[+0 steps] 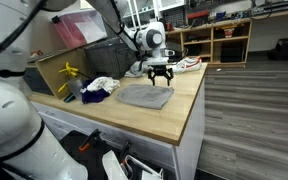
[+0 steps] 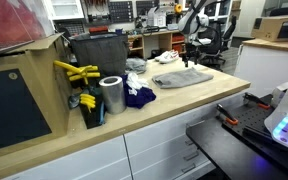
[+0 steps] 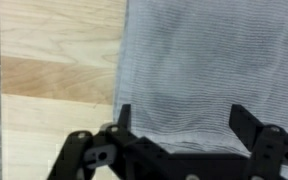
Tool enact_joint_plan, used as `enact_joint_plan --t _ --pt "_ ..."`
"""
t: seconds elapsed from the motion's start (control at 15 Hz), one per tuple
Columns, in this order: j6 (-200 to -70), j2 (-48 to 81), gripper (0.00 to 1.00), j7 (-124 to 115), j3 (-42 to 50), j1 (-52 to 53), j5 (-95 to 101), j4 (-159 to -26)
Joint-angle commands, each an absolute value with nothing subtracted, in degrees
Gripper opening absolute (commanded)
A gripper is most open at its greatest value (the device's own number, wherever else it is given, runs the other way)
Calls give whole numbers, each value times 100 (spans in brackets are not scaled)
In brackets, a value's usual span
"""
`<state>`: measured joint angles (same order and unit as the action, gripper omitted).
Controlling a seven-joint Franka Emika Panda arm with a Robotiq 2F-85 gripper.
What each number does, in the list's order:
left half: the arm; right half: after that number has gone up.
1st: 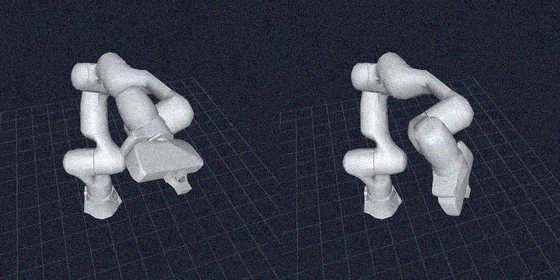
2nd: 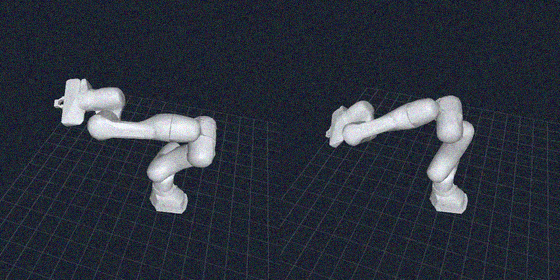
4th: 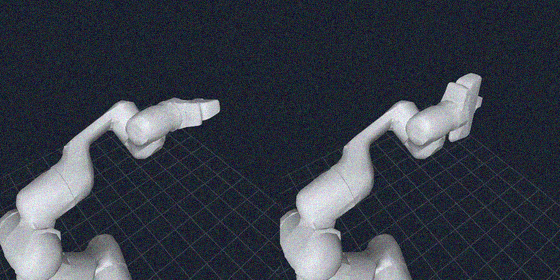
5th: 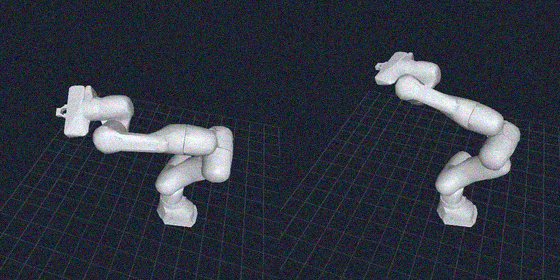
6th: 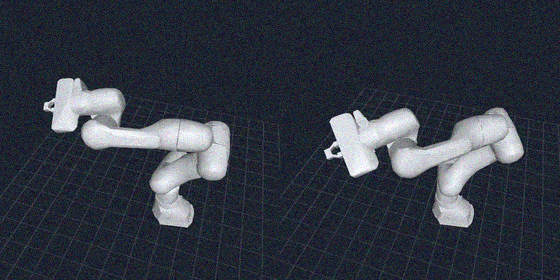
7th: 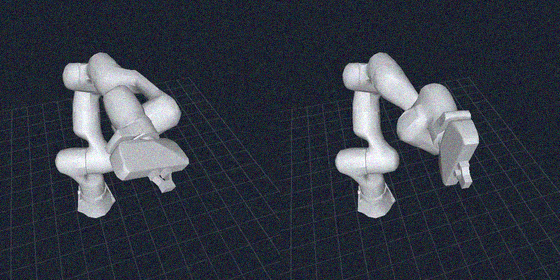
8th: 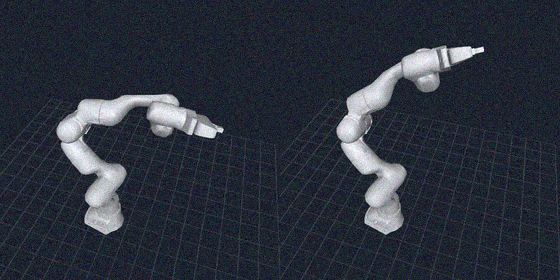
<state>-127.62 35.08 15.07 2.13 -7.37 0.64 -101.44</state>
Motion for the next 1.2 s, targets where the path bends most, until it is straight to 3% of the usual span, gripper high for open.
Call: enact_joint_plan --t 0.0,1.13 --pt "-12483 3799 100 1359 297 -732 246 -9585" --pt "-11539 4878 100 1448 366 -913 281 -7975"
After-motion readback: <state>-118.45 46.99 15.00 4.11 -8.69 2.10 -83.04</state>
